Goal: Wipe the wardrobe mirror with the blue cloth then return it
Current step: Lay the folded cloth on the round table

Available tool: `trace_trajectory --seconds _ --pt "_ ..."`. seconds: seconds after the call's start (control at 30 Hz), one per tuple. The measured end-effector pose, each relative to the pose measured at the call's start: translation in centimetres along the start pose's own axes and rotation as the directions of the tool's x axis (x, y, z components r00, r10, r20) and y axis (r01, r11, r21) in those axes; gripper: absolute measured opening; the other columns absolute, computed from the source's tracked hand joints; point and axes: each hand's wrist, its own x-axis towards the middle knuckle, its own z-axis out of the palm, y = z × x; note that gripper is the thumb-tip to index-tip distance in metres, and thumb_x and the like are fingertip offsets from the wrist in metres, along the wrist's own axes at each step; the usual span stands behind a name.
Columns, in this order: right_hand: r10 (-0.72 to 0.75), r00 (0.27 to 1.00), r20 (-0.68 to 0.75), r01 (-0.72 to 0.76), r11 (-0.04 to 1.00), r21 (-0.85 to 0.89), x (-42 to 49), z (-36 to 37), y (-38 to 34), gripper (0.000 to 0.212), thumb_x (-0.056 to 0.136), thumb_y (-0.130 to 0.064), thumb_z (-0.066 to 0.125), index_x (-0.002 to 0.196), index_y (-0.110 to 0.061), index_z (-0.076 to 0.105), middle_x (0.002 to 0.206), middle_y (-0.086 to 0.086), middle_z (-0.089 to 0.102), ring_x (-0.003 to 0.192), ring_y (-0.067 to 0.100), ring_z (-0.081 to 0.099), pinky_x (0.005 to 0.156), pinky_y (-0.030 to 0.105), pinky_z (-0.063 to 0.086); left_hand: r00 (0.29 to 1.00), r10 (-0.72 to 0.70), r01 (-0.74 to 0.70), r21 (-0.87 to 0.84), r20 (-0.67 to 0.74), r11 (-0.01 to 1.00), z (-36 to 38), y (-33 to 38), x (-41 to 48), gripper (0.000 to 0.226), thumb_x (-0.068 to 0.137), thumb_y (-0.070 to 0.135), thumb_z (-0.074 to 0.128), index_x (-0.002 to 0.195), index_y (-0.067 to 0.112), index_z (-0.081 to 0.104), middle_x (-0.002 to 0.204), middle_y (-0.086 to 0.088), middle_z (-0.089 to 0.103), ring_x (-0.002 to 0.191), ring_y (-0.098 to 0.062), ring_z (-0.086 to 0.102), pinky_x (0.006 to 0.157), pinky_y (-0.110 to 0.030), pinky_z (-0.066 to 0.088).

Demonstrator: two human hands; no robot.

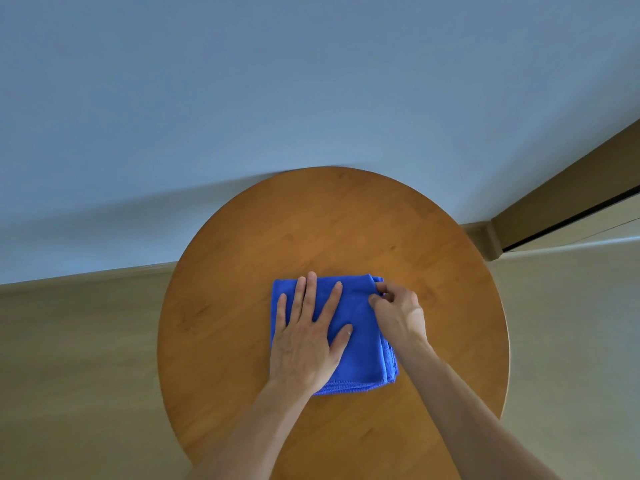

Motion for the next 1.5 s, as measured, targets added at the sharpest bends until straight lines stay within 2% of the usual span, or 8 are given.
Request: trace_trajectory --seconds 0.17,0.3,0.6,0.87,1.0,1.2,1.4,1.5 --pt "-0.075 0.996 -0.050 0.070 0.992 -0.107 -0.2 0.1 -0.3 0.013 0.094 -0.034 0.049 0.093 -0.029 0.061 0.081 -0.013 0.065 0.073 0.008 0.063 0.061 0.027 0.047 0.999 -0.019 0.019 0.006 -0.036 1.000 0.2 -0.5 -0.8 0.068 0.103 0.063 0.012 0.163 0.032 0.004 0.172 -0.006 -0.004 0.158 -0.022 -0.005 0.125 -0.053 0.003" --pt "-0.087 0.993 -0.084 0.066 0.970 -0.232 -0.1 1.0 -0.7 0.044 0.092 -0.059 0.053 0.069 -0.020 0.054 0.063 -0.007 0.058 0.057 0.013 0.055 0.050 0.026 0.035 1.000 0.011 -0.010 0.040 -0.029 0.999 0.3 -0.1 -1.0 0.073 0.100 0.064 0.016 0.163 0.028 0.005 0.171 -0.009 -0.001 0.158 -0.025 0.000 0.123 -0.054 0.005" --pt "-0.121 0.990 -0.077 0.036 0.729 -0.684 0.8 0.1 -0.3 0.056 0.105 -0.050 0.020 0.090 -0.019 0.064 0.087 0.005 0.071 0.083 0.029 0.065 0.067 0.033 0.040 0.998 0.029 -0.028 0.031 -0.062 0.999 1.6 -1.8 -5.0 0.085 0.096 0.076 0.031 0.162 0.023 0.023 0.170 -0.015 0.015 0.157 -0.029 0.017 0.120 -0.056 0.022" --pt "-0.445 0.873 -0.199 0.237 0.744 -0.625 -4.7 0.0 1.8 0.002 0.098 -0.017 0.049 0.099 -0.017 0.050 0.085 -0.003 0.056 0.070 0.018 0.051 0.054 0.028 0.038 0.998 0.018 -0.017 0.009 -0.068 1.000 0.6 -0.5 -7.1 0.074 0.099 0.060 0.033 0.160 0.019 0.030 0.168 -0.014 0.022 0.154 -0.030 0.024 0.118 -0.055 0.023" --pt "-0.617 0.786 0.045 0.454 0.525 -0.720 -6.9 0.9 3.8 0.057 0.089 -0.021 0.068 0.142 -0.011 0.051 0.136 0.009 0.058 0.115 0.026 0.060 0.083 0.033 0.057 0.998 -0.029 0.029 -0.010 -0.046 1.000 0.4 0.2 -7.4 0.074 0.098 0.057 0.031 0.157 0.012 0.037 0.165 -0.015 0.028 0.152 -0.031 0.027 0.116 -0.051 0.022" --pt "-0.397 0.881 0.258 0.427 0.431 -0.795 -6.6 0.6 6.6 0.068 0.104 -0.052 0.012 0.153 -0.023 -0.024 0.167 -0.005 -0.017 0.155 0.023 -0.004 0.123 0.036 0.021 0.999 0.006 -0.006 0.006 -0.034 1.000 1.1 -0.7 -8.0 0.073 0.101 0.058 0.027 0.158 0.012 0.033 0.166 -0.014 0.026 0.153 -0.030 0.025 0.117 -0.047 0.021" --pt "-0.331 0.914 0.236 0.371 0.447 -0.814 -8.2 -0.7 5.4 0.066 0.107 -0.046 0.020 0.158 -0.018 -0.010 0.167 0.001 -0.014 0.155 0.022 0.002 0.122 0.035 0.023 0.999 -0.040 0.040 -0.082 -0.001 0.996 -0.7 -0.4 -10.4 0.067 0.097 0.049 0.033 0.149 0.011 0.050 0.158 -0.013 0.042 0.143 -0.030 0.045 0.104 -0.050 0.052" --pt "-0.343 0.905 0.251 0.404 0.508 -0.761 -10.2 -1.7 3.6 0.062 0.107 -0.043 0.028 0.159 -0.018 0.005 0.168 0.000 0.004 0.154 0.018 0.012 0.119 0.032 0.027 0.998 -0.051 0.057 -0.164 0.042 0.985 -3.1 0.3 -11.5 0.066 0.103 0.049 0.025 0.161 0.018 0.023 0.169 -0.008 0.020 0.155 -0.026 0.021 0.120 -0.045 0.034"
